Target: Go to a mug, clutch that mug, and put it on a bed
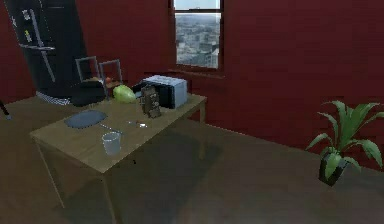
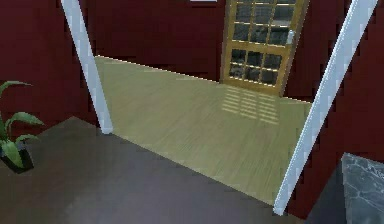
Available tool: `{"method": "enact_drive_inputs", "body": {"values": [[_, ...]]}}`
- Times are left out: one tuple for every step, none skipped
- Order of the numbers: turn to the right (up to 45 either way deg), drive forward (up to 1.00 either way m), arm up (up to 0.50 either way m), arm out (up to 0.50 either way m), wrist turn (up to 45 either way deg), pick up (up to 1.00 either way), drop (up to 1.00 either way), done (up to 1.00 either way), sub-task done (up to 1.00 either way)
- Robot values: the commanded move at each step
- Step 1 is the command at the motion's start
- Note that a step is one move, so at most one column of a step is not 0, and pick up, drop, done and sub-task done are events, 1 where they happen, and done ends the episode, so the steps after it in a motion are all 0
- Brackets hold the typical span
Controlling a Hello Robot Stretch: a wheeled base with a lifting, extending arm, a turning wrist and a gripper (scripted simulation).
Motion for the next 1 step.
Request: {"method": "enact_drive_inputs", "body": {"values": [[45.0,0.00,0.00,0.00,0.0,0.00,0.00,0.00,0.00]]}}
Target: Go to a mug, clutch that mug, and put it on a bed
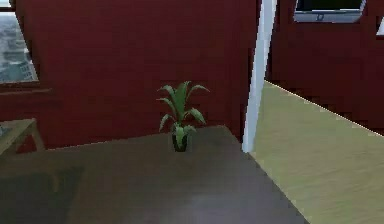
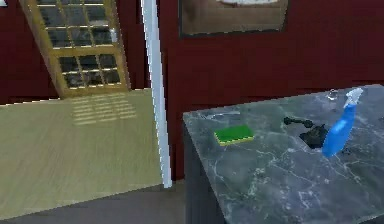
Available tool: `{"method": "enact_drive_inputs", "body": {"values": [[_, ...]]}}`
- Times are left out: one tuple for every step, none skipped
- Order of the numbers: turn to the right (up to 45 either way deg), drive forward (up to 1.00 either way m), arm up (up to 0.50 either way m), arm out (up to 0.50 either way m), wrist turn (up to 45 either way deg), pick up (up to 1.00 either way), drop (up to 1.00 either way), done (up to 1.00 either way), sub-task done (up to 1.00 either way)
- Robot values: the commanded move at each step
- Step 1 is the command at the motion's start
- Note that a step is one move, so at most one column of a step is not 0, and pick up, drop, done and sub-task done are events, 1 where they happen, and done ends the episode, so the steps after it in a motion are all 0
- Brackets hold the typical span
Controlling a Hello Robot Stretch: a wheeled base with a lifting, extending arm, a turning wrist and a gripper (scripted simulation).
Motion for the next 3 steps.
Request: {"method": "enact_drive_inputs", "body": {"values": [[-30.0,0.00,0.00,0.00,0.0,0.00,0.00,0.00,0.00],[-45.0,0.00,0.00,0.00,0.0,0.00,0.00,0.00,0.00],[39.0,0.00,0.00,0.00,0.0,0.00,0.00,0.00,0.00]]}}
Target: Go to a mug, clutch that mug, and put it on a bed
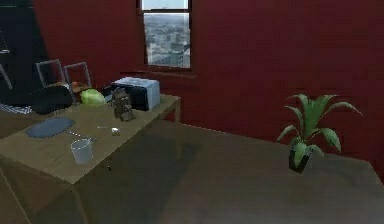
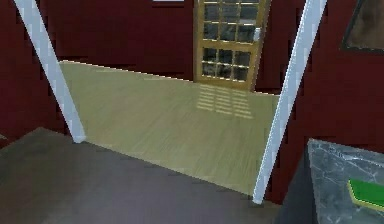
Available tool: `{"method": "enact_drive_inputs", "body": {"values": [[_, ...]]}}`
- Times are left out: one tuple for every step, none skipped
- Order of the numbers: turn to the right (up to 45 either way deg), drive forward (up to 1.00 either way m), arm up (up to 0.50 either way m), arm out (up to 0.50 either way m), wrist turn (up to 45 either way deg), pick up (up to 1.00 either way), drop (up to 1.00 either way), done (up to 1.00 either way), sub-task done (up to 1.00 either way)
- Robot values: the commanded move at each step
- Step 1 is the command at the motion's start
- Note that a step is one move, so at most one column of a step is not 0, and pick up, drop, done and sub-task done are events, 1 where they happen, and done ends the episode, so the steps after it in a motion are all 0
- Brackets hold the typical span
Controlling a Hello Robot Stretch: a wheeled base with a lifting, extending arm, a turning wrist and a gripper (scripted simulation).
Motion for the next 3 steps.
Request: {"method": "enact_drive_inputs", "body": {"values": [[3.0,0.00,0.00,0.00,0.0,0.00,0.00,0.00,0.00],[0.0,0.15,0.00,0.00,0.0,0.00,0.00,0.00,0.00],[6.0,0.00,0.00,0.00,0.0,0.00,0.00,0.00,0.00]]}}
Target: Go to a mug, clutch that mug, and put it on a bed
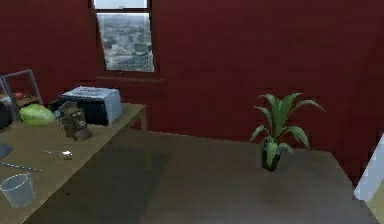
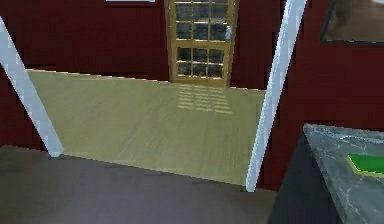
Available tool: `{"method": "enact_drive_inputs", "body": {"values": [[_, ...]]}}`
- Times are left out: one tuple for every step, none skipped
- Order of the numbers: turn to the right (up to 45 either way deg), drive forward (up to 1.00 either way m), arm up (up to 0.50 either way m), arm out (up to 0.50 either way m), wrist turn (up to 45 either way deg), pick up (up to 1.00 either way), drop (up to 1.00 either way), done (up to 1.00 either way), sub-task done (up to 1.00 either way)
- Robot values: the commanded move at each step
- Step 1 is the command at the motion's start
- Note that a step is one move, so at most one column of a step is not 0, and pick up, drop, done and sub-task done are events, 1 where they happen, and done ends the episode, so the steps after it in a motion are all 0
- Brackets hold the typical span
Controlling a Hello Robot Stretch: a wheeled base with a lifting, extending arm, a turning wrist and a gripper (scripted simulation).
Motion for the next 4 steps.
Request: {"method": "enact_drive_inputs", "body": {"values": [[0.0,0.85,0.00,0.00,0.0,0.00,0.00,0.00,0.00],[45.0,0.00,0.00,0.00,0.0,0.00,0.00,0.00,0.00],[45.0,0.00,0.00,0.00,0.0,0.00,0.00,0.00,0.00],[45.0,0.00,0.00,0.00,0.0,0.00,0.00,0.00,0.00]]}}
